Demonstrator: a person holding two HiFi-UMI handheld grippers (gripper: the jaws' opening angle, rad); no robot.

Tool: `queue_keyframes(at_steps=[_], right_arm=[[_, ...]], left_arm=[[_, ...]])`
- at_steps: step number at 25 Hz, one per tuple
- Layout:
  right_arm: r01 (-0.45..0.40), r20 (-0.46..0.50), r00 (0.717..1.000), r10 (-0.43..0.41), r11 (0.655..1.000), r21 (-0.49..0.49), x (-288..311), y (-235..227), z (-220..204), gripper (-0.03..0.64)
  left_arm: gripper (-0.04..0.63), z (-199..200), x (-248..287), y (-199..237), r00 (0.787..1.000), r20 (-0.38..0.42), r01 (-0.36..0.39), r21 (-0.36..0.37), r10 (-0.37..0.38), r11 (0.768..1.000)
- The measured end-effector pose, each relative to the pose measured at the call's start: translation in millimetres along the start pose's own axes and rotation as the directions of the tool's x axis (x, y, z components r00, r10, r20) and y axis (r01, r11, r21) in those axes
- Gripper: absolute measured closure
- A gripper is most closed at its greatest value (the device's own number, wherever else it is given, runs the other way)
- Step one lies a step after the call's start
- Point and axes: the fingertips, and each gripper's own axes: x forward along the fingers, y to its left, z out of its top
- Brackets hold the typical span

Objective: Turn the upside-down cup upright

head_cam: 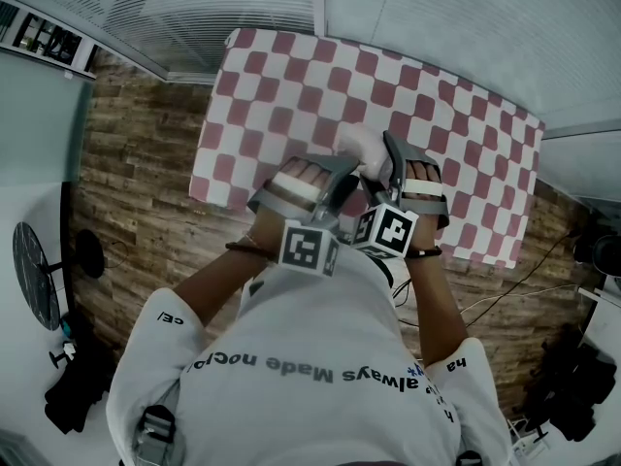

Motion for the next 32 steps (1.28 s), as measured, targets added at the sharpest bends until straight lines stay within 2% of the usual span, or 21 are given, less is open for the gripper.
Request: queue_keyframes(at_steps=[2,3,5,7,9,11,14,16,17,19,20,22,26,29,32], right_arm=[[0.008,0.002,1.000,-0.008,1.000,0.000,-2,-3,-1,0.172],[0.010,0.002,1.000,-0.010,1.000,0.001,-2,-5,-2,0.172],[0.013,0.004,1.000,-0.013,1.000,0.005,-4,-6,-2,0.172],[0.020,0.007,1.000,-0.020,1.000,0.010,-6,-7,-2,0.172],[0.029,0.009,1.000,-0.029,0.999,0.014,-8,-9,-2,0.172],[0.039,0.013,0.999,-0.039,0.999,0.019,-11,-11,-2,0.172],[0.048,0.027,0.998,-0.049,0.998,0.031,-15,-14,-1,0.172],[0.054,0.038,0.998,-0.056,0.998,0.038,-19,-15,1,0.172],[0.057,0.046,0.997,-0.058,0.998,0.042,-22,-16,3,0.172],[0.060,0.063,0.996,-0.063,0.997,0.051,-26,-17,6,0.172],[0.061,0.073,0.995,-0.065,0.996,0.059,-28,-17,7,0.172],[0.063,0.090,0.993,-0.070,0.995,0.075,-31,-17,10,0.172],[0.054,0.114,0.991,-0.064,0.995,0.083,-38,-18,15,0.172],[0.036,0.142,0.989,-0.049,0.995,0.094,-44,-15,20,0.172],[0.021,0.164,0.986,-0.039,0.994,0.112,-48,-14,21,0.172]], left_arm=[[0.402,-1,-2,2,0.999,0.042,0.018,-0.107,-0.014,0.994],[0.392,-2,-4,4,0.997,0.072,0.035,-0.177,-0.022,0.984],[0.364,-3,-9,8,0.989,0.142,0.077,-0.326,-0.032,0.942],[0.350,-4,-14,15,0.979,0.203,0.108,-0.447,-0.017,0.888],[0.335,-7,-19,20,0.969,0.248,0.132,-0.543,0.008,0.829],[0.314,-9,-22,25,0.956,0.292,0.168,-0.632,0.031,0.757],[0.270,-14,-25,33,0.929,0.363,0.244,-0.745,0.071,0.621],[0.251,-18,-25,37,0.907,0.410,0.297,-0.789,0.101,0.538],[0.242,-20,-24,38,0.894,0.434,0.325,-0.799,0.111,0.506],[0.242,-23,-22,38,0.864,0.491,0.392,-0.796,0.114,0.462],[0.242,-23,-20,37,0.844,0.526,0.432,-0.781,0.104,0.450],[0.244,-20,-19,34,0.794,0.604,0.519,-0.732,0.067,0.441],[0.268,-17,-18,29,0.694,0.720,0.644,-0.620,0.000,0.449],[0.351,-17,-17,26,0.647,0.762,0.679,-0.565,-0.019,0.469],[0.398,-11,-21,25,0.594,0.804,0.715,-0.511,-0.029,0.477]])
